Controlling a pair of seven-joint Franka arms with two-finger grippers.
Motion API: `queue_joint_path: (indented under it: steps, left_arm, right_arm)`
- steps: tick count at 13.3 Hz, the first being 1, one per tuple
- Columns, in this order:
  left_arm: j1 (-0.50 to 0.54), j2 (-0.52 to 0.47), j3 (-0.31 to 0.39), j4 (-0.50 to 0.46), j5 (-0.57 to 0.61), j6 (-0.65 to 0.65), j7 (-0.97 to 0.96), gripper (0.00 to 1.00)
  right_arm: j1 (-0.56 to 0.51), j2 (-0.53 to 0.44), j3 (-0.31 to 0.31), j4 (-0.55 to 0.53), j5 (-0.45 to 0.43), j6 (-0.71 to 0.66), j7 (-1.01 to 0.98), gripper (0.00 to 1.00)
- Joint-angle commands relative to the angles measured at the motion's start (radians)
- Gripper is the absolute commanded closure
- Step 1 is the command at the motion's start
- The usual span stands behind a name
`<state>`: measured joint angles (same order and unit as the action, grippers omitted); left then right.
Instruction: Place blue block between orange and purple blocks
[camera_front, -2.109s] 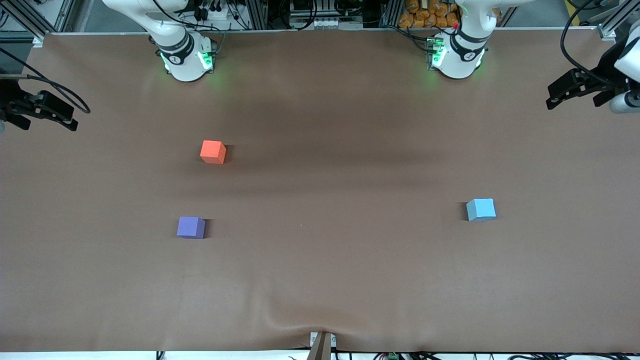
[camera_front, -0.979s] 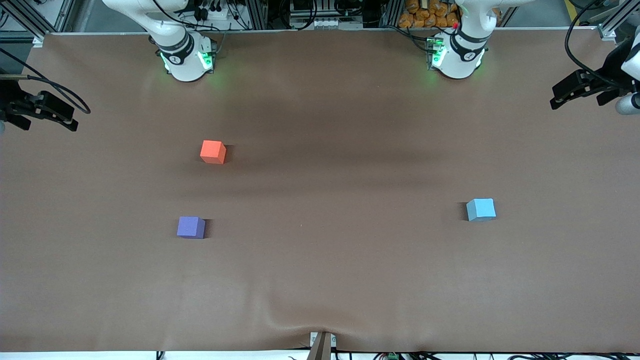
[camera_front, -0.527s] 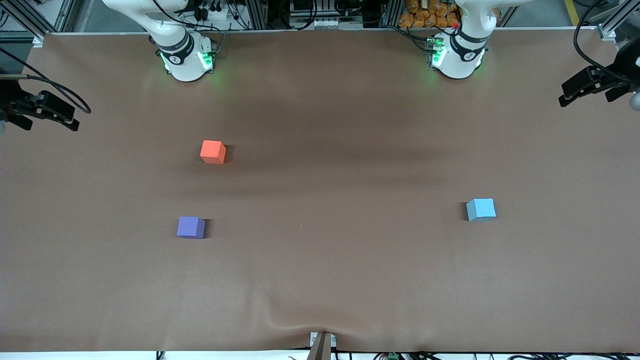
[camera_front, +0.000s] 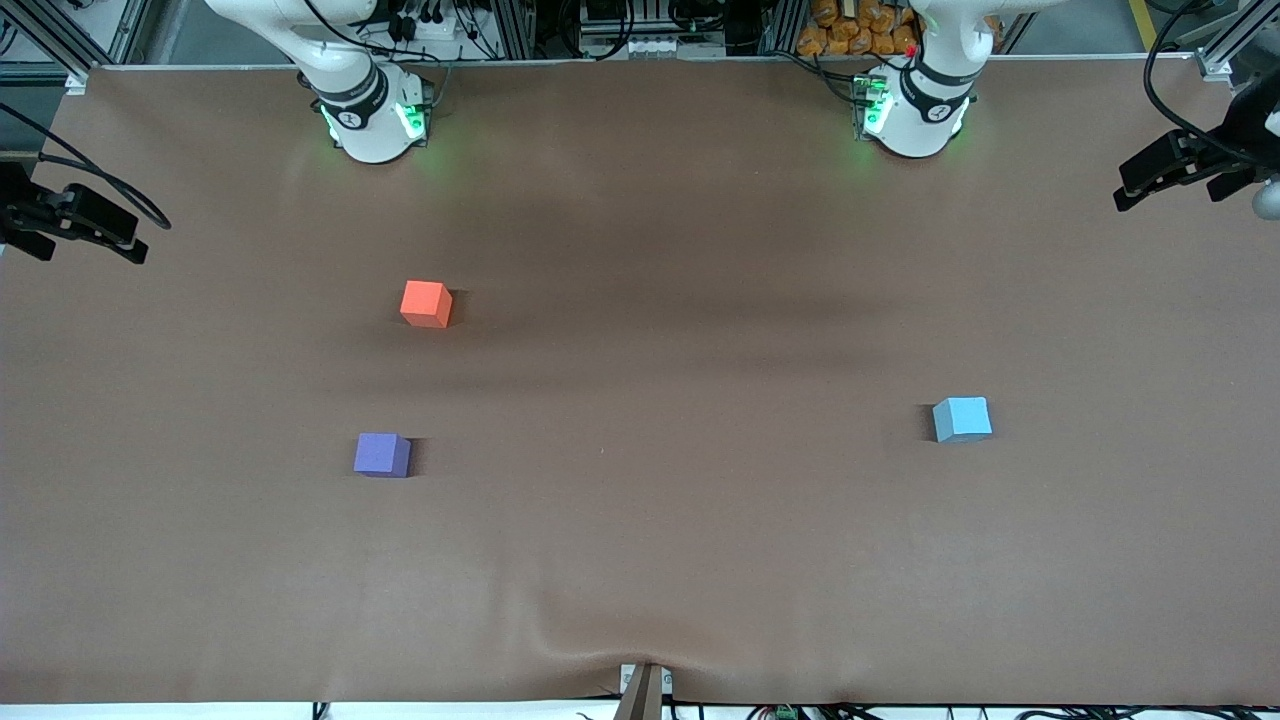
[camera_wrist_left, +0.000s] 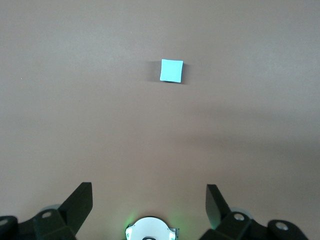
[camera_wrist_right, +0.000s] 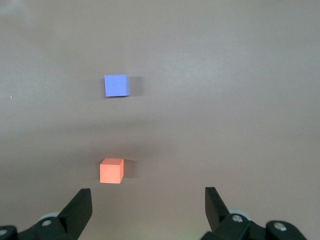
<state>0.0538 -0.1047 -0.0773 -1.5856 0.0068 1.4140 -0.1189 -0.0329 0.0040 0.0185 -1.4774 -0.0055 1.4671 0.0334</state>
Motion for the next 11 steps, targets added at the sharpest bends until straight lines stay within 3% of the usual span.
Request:
queue_joint_path:
  steps: [1,8,11]
  left_arm:
    - [0.006,-0.010,-0.002,0.004,-0.005,-0.029,0.001,0.00]
    - [0.006,0.006,-0.002,-0.011,-0.004,-0.029,-0.010,0.00]
    - [0.006,0.016,-0.002,-0.118,-0.001,0.076,-0.012,0.00]
  right_arm:
    - [-0.015,0.004,0.008,0.011,0.021,-0.004,-0.012,0.00]
    - [-0.024,0.004,0.008,0.009,0.021,-0.010,-0.012,0.00]
    - [-0.027,0.004,0.008,0.009,0.021,-0.013,-0.012,0.00]
